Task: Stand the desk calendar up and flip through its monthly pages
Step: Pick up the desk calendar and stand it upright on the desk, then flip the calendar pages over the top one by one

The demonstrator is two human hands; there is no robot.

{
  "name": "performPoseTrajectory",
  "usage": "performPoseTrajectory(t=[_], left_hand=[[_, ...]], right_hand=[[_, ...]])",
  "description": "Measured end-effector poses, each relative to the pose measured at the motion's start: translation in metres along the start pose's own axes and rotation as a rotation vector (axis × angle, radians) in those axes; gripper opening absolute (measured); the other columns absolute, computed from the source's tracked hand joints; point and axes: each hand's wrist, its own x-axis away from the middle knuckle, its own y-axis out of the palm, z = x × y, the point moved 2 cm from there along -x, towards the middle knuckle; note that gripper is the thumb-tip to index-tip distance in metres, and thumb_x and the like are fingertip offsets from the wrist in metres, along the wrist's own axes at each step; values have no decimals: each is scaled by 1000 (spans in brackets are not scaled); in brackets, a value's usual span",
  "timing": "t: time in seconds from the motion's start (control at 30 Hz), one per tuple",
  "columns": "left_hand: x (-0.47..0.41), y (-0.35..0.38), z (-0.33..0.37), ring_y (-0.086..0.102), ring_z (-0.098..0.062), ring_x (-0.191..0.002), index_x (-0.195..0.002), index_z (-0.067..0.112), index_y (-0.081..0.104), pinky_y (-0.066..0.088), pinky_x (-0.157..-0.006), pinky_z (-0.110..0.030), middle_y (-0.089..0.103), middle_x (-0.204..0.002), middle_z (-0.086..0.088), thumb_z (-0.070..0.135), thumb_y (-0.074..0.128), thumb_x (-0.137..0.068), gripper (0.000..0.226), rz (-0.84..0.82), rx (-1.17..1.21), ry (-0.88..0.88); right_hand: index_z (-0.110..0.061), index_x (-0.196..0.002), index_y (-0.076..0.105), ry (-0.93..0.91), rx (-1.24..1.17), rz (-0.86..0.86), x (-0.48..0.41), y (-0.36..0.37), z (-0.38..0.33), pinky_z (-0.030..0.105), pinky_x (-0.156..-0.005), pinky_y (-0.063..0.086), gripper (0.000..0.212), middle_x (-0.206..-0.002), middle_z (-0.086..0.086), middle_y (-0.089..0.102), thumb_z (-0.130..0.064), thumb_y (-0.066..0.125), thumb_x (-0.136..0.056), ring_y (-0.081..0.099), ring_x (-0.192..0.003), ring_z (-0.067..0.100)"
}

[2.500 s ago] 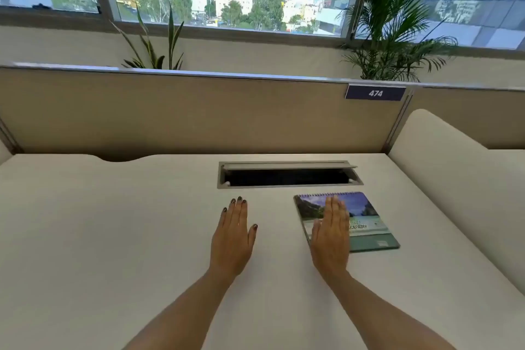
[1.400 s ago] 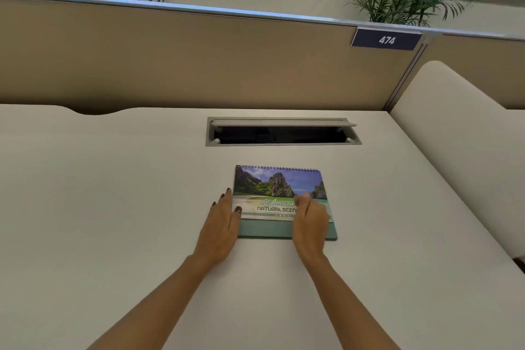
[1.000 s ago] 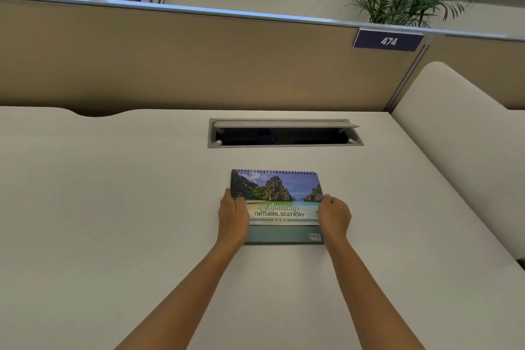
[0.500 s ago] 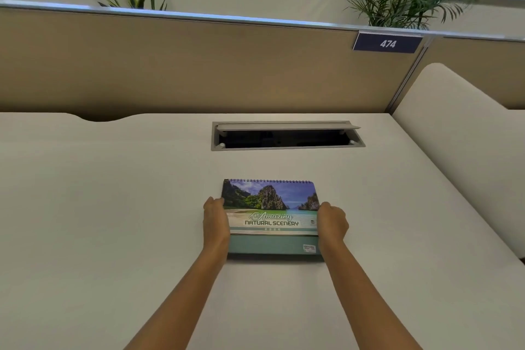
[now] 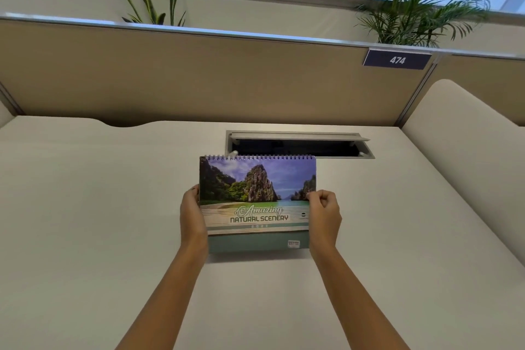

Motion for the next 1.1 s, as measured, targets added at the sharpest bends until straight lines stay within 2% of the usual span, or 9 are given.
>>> performPoseTrajectory(t=[0.17,0.33,0.47,0.6,0.73,0.9,1.0,1.1], left_hand=[[3,-8,15,67,6,-75,-98,35,61,51,-59,-12,72,-81,21,29,26,-100,36,17,80,172],[-4,-18,19,63,2,-86,-102,28,59,50,-73,-14,66,-96,10,20,24,-100,36,-4,184,238],[-9,-26,11,58,-3,-91,-100,26,59,46,-81,-18,62,-97,8,18,24,-99,36,3,252,233],[-13,-31,3,59,-2,-92,-101,27,59,46,-79,-16,63,-99,9,17,24,-100,36,13,277,207],[-19,-34,1,57,-5,-100,-106,25,59,45,-86,-18,63,-105,6,17,22,-100,38,-22,252,197],[-26,-34,0,55,-12,-107,-117,17,54,42,-96,-26,61,-110,2,19,21,-101,36,-42,240,174],[-27,-36,0,56,-12,-106,-119,16,53,43,-95,-26,62,-111,2,20,21,-101,36,-54,228,170],[-27,-38,-1,58,-9,-103,-120,16,53,46,-87,-21,63,-110,3,21,22,-101,37,-66,230,169]], right_hand=[[-18,-91,55,-89,-31,-29,6,15,-8,23,-58,51,8,-80,-5,64,-23,49,-95,64,-74,14],[-14,-92,57,-148,-46,-21,9,26,-8,24,-63,56,9,-83,-3,66,-15,48,-95,66,-76,16],[-10,-91,58,-201,-60,-31,14,30,-1,21,-62,57,8,-84,3,67,-6,51,-91,66,-75,15],[-11,-92,59,-234,-54,-26,15,33,2,17,-62,57,11,-83,2,67,-3,51,-90,65,-75,13],[-10,-96,58,-236,-10,-28,15,35,5,20,-66,58,11,-86,3,67,-4,51,-91,65,-78,14],[-14,-100,58,-216,-49,95,19,35,11,23,-75,59,12,-92,2,66,-6,56,-91,66,-83,13],[-10,-101,58,-225,-44,157,23,34,16,26,-79,56,12,-98,5,64,-7,60,-89,62,-89,17],[-8,-99,59,-242,-9,174,28,35,21,26,-77,55,13,-97,6,62,-6,64,-87,61,-85,18]])
